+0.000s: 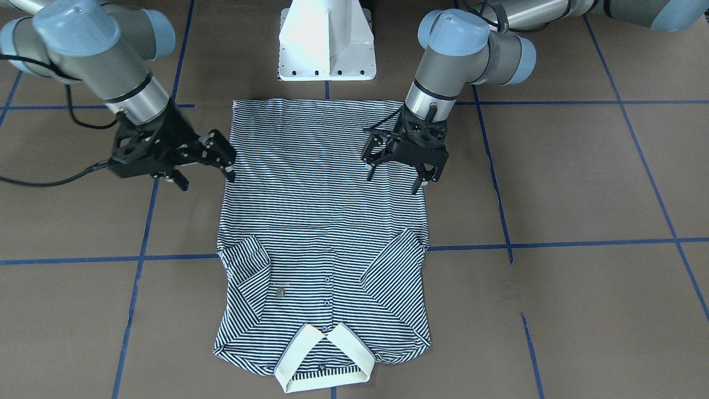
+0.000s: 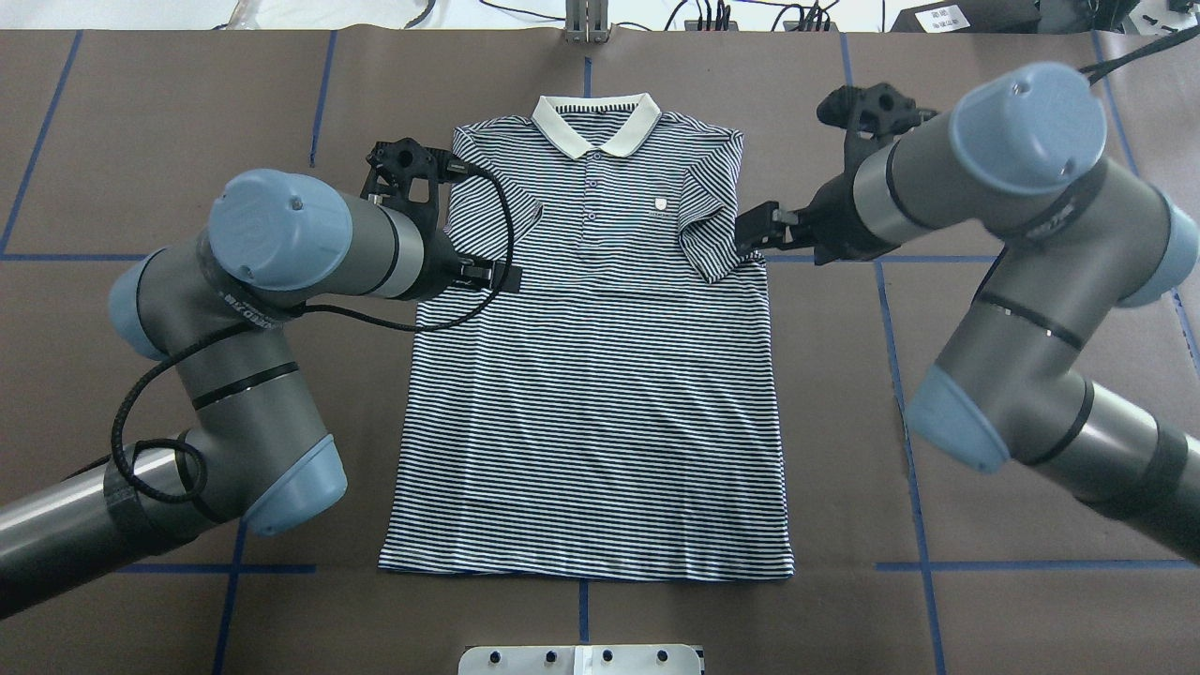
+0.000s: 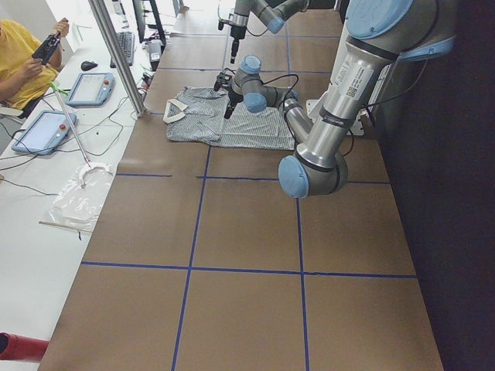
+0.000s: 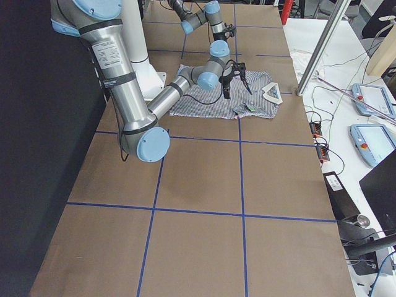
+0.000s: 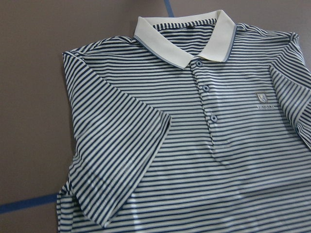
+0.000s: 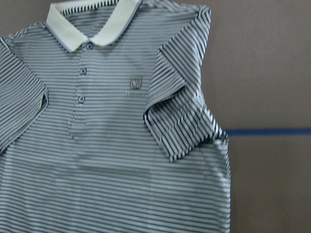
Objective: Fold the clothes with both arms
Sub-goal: 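Move both grippers down to the hem corners nearest the robot, then grasp the hem corners with both grippers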
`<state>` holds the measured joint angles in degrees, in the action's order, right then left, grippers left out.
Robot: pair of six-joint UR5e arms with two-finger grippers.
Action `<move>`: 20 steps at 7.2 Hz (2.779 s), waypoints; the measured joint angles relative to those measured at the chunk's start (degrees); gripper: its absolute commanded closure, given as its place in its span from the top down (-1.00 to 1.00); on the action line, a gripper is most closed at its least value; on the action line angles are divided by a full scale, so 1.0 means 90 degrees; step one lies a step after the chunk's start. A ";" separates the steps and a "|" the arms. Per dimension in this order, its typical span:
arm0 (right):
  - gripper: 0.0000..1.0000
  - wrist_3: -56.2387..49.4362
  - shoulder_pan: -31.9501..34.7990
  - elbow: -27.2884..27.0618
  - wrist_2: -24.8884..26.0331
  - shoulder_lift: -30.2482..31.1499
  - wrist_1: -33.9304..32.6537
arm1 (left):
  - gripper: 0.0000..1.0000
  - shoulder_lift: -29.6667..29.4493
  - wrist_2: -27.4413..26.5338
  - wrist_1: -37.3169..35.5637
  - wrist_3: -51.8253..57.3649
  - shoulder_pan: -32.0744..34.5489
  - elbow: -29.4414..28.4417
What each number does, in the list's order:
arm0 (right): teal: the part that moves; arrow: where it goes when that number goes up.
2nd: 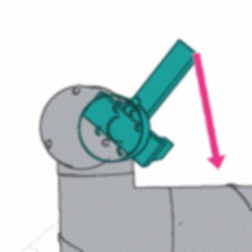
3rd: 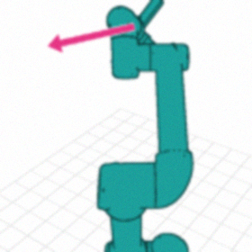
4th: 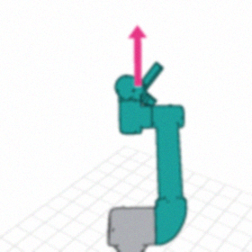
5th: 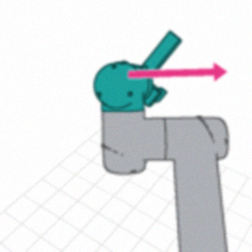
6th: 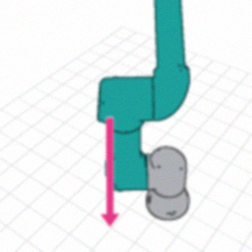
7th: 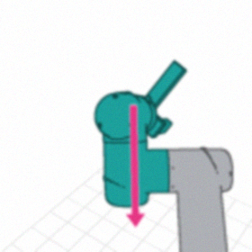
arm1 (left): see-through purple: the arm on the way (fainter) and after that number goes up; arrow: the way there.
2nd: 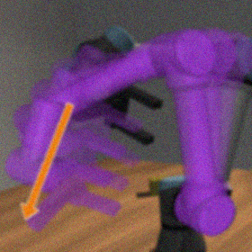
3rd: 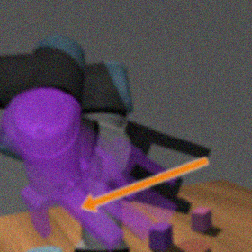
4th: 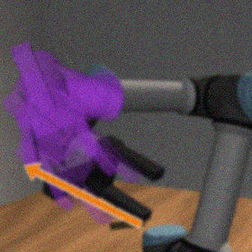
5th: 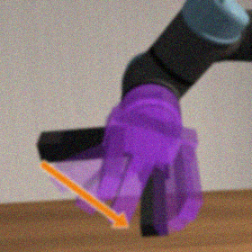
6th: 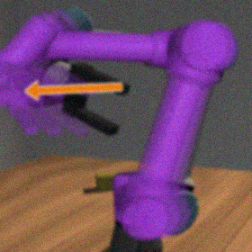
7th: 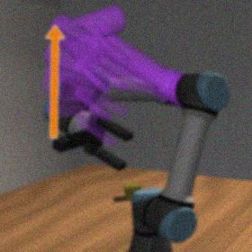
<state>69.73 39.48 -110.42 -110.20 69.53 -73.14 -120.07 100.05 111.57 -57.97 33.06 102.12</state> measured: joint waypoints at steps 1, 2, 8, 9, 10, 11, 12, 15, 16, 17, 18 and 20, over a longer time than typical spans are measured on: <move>1.00 0.0530 -0.0797 -0.0546 0.0700 0.0451 -0.0005 | 1.00 0.0259 -0.0026 0.0002 -0.0146 -0.0286 0.0337; 1.00 0.0958 -0.1463 -0.0931 0.1238 0.0829 -0.0007 | 1.00 0.0552 -0.0131 0.0009 -0.0368 -0.0561 0.0636; 1.00 0.1714 -0.3030 -0.1548 0.2619 0.1709 -0.0008 | 0.34 0.2303 -0.0881 0.0009 -0.2008 -0.2154 0.1647; 1.00 0.1715 -0.3034 -0.1555 0.2641 0.1720 -0.0008 | 0.28 0.2434 -0.1074 0.0007 -0.2313 -0.2376 0.1646; 1.00 0.1715 -0.3037 -0.1557 0.2657 0.1724 -0.0008 | 0.26 0.2513 -0.1185 0.0006 -0.2548 -0.2552 0.1641; 1.00 0.1718 -0.3038 -0.1559 0.2672 0.1726 -0.0008 | 0.26 0.2569 -0.1232 0.0006 -0.2688 -0.2689 0.1633; 1.00 0.1722 -0.3038 -0.1559 0.2679 0.1735 -0.0009 | 0.22 0.2602 -0.1264 0.0006 -0.2747 -0.2767 0.1628; 1.00 0.1725 -0.3039 -0.1557 0.2683 0.1774 -0.0008 | 0.06 0.2620 -0.1369 -0.0003 -0.2851 -0.2879 0.1607; 1.00 0.1725 -0.3039 -0.1555 0.2683 0.1786 -0.0008 | 0.04 0.2620 -0.1374 -0.0004 -0.2866 -0.2890 0.1599; 1.00 0.1725 -0.3039 -0.1552 0.2684 0.1795 -0.0008 | 0.03 0.2620 -0.1373 -0.0004 -0.2894 -0.2894 0.1583; 1.00 0.1725 -0.3039 -0.1551 0.2686 0.1800 -0.0008 | -0.02 0.2624 -0.1372 -0.0007 -0.2929 -0.2898 0.1561; 1.00 0.1723 -0.3039 -0.1550 0.2686 0.1805 -0.0008 | -0.49 0.2626 -0.1367 -0.0013 -0.2953 -0.2901 0.1544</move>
<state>85.24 12.13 -124.37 -86.02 85.77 -73.21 -96.44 87.75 111.46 -84.54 6.95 116.01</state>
